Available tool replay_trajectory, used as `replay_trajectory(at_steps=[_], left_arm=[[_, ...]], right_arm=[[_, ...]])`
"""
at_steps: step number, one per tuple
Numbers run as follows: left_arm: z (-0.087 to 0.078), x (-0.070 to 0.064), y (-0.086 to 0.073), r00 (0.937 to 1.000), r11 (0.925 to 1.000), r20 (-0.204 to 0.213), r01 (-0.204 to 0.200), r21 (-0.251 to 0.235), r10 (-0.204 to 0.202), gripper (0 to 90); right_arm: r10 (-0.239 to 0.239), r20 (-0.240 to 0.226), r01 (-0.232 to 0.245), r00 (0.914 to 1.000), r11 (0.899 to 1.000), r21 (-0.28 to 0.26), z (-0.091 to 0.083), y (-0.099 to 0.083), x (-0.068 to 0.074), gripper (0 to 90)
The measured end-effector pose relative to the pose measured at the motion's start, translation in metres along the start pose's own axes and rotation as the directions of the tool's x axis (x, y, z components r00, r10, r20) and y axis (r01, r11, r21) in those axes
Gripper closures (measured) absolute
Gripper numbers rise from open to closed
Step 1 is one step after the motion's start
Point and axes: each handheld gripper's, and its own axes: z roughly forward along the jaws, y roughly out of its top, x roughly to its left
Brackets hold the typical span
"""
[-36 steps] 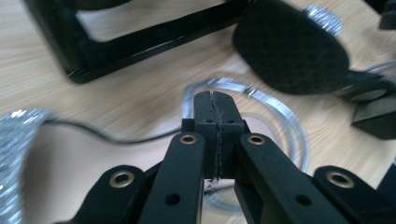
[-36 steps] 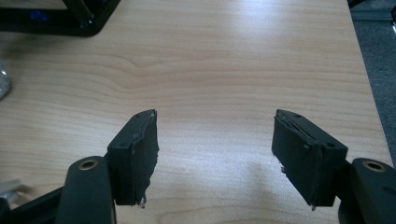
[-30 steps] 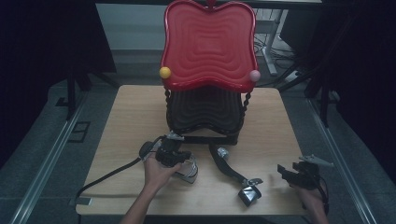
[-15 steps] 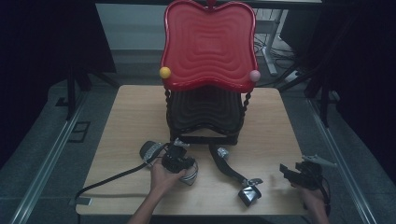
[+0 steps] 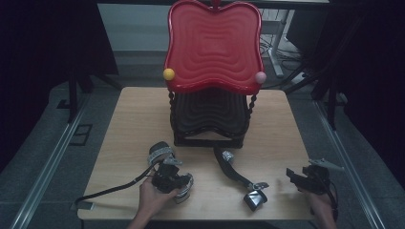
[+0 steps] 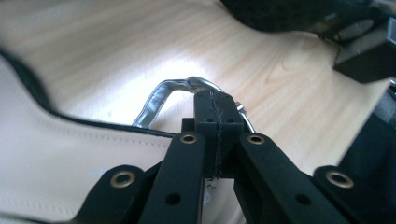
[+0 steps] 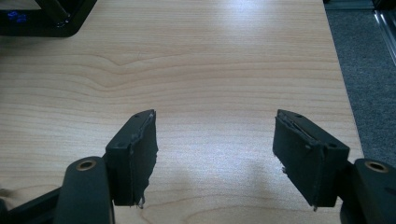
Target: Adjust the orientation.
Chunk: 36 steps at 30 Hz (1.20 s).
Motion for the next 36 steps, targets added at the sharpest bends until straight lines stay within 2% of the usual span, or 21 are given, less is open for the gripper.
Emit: replay_trajectory(at_steps=[5, 7, 8, 9, 11, 12, 13, 18, 22, 23, 26, 27, 29, 32, 33, 35, 36], left_arm=[[-0.018, 0.006, -0.018, 0.9999, 0.9997, 0.014, -0.001, 0.026, 0.001, 90.0], [-0.020, 0.007, -0.020, 0.9999, 0.9996, 0.011, -0.002, 0.029, 0.001, 90.0], [-0.028, 0.008, -0.026, 0.9999, 0.9989, -0.007, -0.007, 0.046, 0.007, 90.0], [-0.028, 0.008, -0.026, 0.9999, 0.9989, -0.007, -0.007, 0.046, 0.007, 90.0], [-0.039, 0.013, -0.037, 0.9998, 0.9984, -0.017, 0.011, 0.055, -0.010, 90.0], [-0.039, 0.013, -0.037, 0.9998, 0.9984, -0.017, 0.011, 0.055, -0.010, 90.0], [-0.047, 0.017, -0.042, 0.9995, 0.9976, -0.029, 0.010, 0.069, -0.008, 90.0], [-0.057, 0.021, -0.050, 0.9980, 0.9961, -0.064, 0.010, 0.088, -0.004, 90.0], [-0.065, 0.031, -0.053, 0.9977, 0.9946, -0.065, 0.027, 0.101, -0.020, 90.0], [-0.069, 0.036, -0.056, 0.9965, 0.9940, -0.078, 0.036, 0.103, -0.028, 90.0], [-0.073, 0.042, -0.059, 0.9958, 0.9941, -0.077, 0.056, 0.093, -0.049, 90.0], [-0.076, 0.044, -0.060, 0.9939, 0.9935, -0.099, 0.059, 0.097, -0.049, 90.0], [-0.077, 0.045, -0.060, 0.9928, 0.9928, -0.108, 0.062, 0.102, -0.051, 89.9], [-0.077, 0.043, -0.058, 0.9926, 0.9937, -0.110, 0.061, 0.094, -0.050, 84.4], [-0.079, 0.041, -0.054, 0.9933, 0.9953, -0.104, 0.058, 0.077, -0.050, 82.0], [-0.082, 0.041, -0.048, 0.9934, 0.9974, -0.101, 0.059, 0.041, -0.055, 78.4], [-0.085, 0.042, -0.040, 0.9939, 0.9974, -0.084, 0.072, 0.003, -0.072, 74.5]], right_arm=[[-0.001, 0.002, 0.001, 1.0000, 1.000, 0.003, 0.001, 0.000, 0.000, 30.9], [-0.001, 0.002, 0.001, 1.0000, 1.000, 0.004, 0.001, 0.000, 0.000, 30.9], [-0.003, 0.002, 0.003, 1.0000, 1.000, 0.003, 0.001, -0.001, 0.000, 30.8], [-0.001, -0.001, 0.001, 1.0000, 1.000, 0.002, 0.001, -0.001, 0.000, 30.9], [0.016, -0.014, -0.016, 0.9998, 1.000, 0.002, 0.001, -0.001, -0.001, 30.8], [0.016, -0.014, -0.016, 0.9998, 1.000, 0.002, 0.001, -0.001, -0.001, 30.8], [0.017, -0.014, -0.017, 0.9998, 1.000, 0.002, 0.001, -0.001, -0.002, 30.8], [0.017, -0.010, -0.017, 0.9998, 1.000, 0.007, 0.002, -0.002, -0.002, 30.8], [0.011, -0.010, -0.011, 0.9999, 1.000, 0.009, 0.002, -0.002, -0.001, 30.8], [0.008, -0.010, -0.008, 0.9999, 1.000, 0.010, 0.002, -0.002, -0.001, 30.8], [0.005, -0.009, -0.005, 0.9999, 1.000, 0.011, 0.003, -0.002, 0.000, 30.8], [0.004, -0.009, -0.004, 1.0000, 1.000, 0.011, 0.003, -0.002, 0.000, 30.8], [0.005, -0.010, -0.005, 0.9999, 1.000, 0.015, 0.003, -0.002, 0.000, 30.8], [0.007, -0.020, -0.007, 0.9998, 1.000, 0.011, 0.004, -0.002, 0.000, 30.8], [0.038, -0.048, -0.037, 0.9981, 0.999, 0.010, 0.004, -0.002, -0.001, 30.7], [0.050, -0.045, -0.049, 0.9977, 0.999, 0.007, 0.004, -0.002, -0.002, 30.9], [0.048, -0.040, -0.048, 0.9980, 0.999, 0.009, 0.004, -0.002, -0.002, 30.9]])
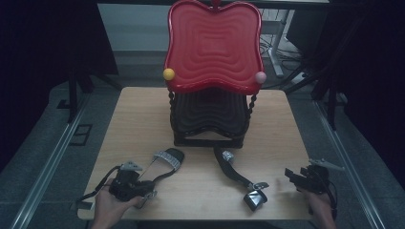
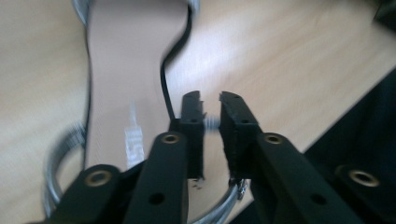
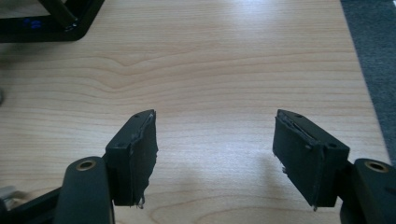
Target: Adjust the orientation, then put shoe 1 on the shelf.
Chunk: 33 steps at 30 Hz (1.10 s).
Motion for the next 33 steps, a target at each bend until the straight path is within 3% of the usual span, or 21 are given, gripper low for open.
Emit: replay_trajectory(at_steps=[1, 6, 7, 9, 11, 18, 31, 33], left_arm=[[-0.001, 0.002, 0.005, 0.9997, 0.9996, 0.019, 0.014, -0.023, -0.014, 72.8], [0.003, 0.008, 0.019, 0.9984, 0.9972, 0.024, 0.052, -0.054, -0.051, 60.6], [0.004, 0.009, 0.022, 0.9981, 0.9962, 0.016, 0.061, -0.062, -0.060, 60.6], [0.009, 0.013, 0.028, 0.9953, 0.9930, -0.021, 0.093, -0.073, -0.095, 49.0], [0.012, 0.015, 0.032, 0.9935, 0.9920, -0.033, 0.107, -0.068, -0.109, 44.4], [0.018, 0.017, 0.036, 0.9916, 0.9932, -0.070, 0.105, -0.049, -0.109, 35.5], [0.039, 0.018, 0.034, 0.9858, 0.9943, -0.141, 0.098, 0.043, -0.091, 26.9], [0.044, 0.018, 0.032, 0.9854, 0.9932, -0.152, 0.089, 0.076, -0.076, 25.9]], right_arm=[[-0.001, 0.002, 0.001, 1.0000, 1.000, -0.001, 0.000, 0.000, 0.000, 30.9], [-0.006, 0.004, 0.006, 1.0000, 1.000, -0.002, 0.000, 0.000, 0.001, 30.9], [-0.010, 0.005, 0.010, 0.9999, 1.000, -0.003, 0.000, 0.000, 0.001, 30.9], [-0.010, 0.005, 0.010, 0.9999, 1.000, 0.001, 0.001, -0.001, 0.001, 30.9], [-0.011, 0.007, 0.011, 0.9999, 1.000, 0.002, 0.000, -0.001, 0.001, 30.9], [-0.009, 0.012, 0.009, 0.9999, 1.000, -0.001, 0.000, -0.001, 0.001, 30.9], [-0.030, 0.018, 0.030, 0.9994, 0.999, 0.019, 0.002, -0.002, 0.001, 30.8], [-0.026, 0.020, 0.026, 0.9995, 0.999, 0.020, 0.003, -0.002, 0.000, 30.8]])
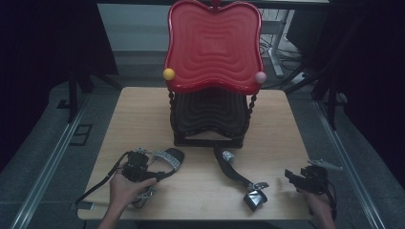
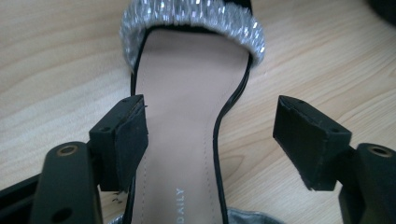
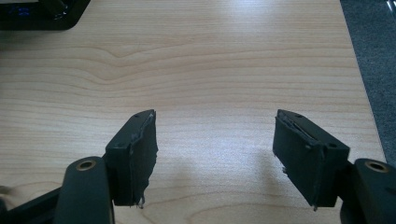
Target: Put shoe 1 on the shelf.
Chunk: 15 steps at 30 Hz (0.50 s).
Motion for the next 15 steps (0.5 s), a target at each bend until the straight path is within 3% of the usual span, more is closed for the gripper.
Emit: replay_trajectory(at_steps=[9, 12, 15], left_arm=[[0.0048, -0.0034, -0.0025, 0.9991, 0.9996, -0.033, -0.026, 0.012, 0.026, 24.7], [0.0039, -0.0012, -0.0029, 0.9949, 0.9992, -0.095, -0.032, 0.024, 0.034, 22.6], [0.0067, -0.0010, -0.0041, 0.9944, 0.9982, -0.098, -0.036, 0.049, 0.041, 22.4]], right_arm=[[-0.012, 0.003, 0.012, 0.9999, 1.000, 0.000, 0.0011, 0.0000, 0.0024, 30.8], [-0.010, 0.002, 0.010, 0.9999, 1.000, 0.000, 0.0007, -0.0002, 0.0018, 30.8], [-0.011, 0.003, 0.011, 0.9999, 1.000, 0.001, 0.0011, -0.0001, 0.0010, 30.8]])
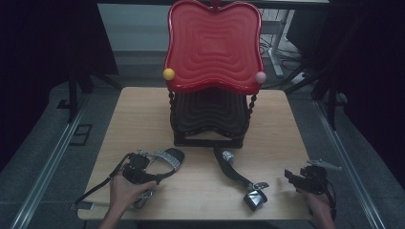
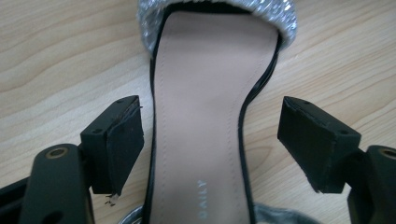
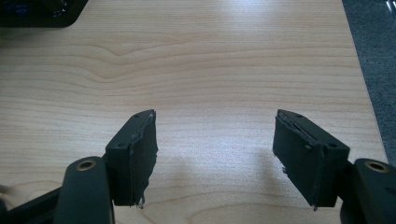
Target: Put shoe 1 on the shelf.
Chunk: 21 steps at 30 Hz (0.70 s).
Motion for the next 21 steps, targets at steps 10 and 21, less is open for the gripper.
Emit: replay_trajectory(at_steps=[10, 21], left_arm=[[0.021, -0.008, -0.003, 0.9950, 0.9955, -0.088, -0.040, 0.086, 0.048, 35.7], [0.022, -0.001, -0.001, 0.9981, 0.9932, -0.057, -0.017, 0.115, 0.024, 39.9]], right_arm=[[-0.004, 0.000, 0.004, 1.0000, 1.000, 0.001, 0.000, 0.000, 0.001, 30.7], [-0.001, -0.001, 0.001, 1.0000, 1.000, 0.005, 0.000, 0.000, 0.000, 30.7]])
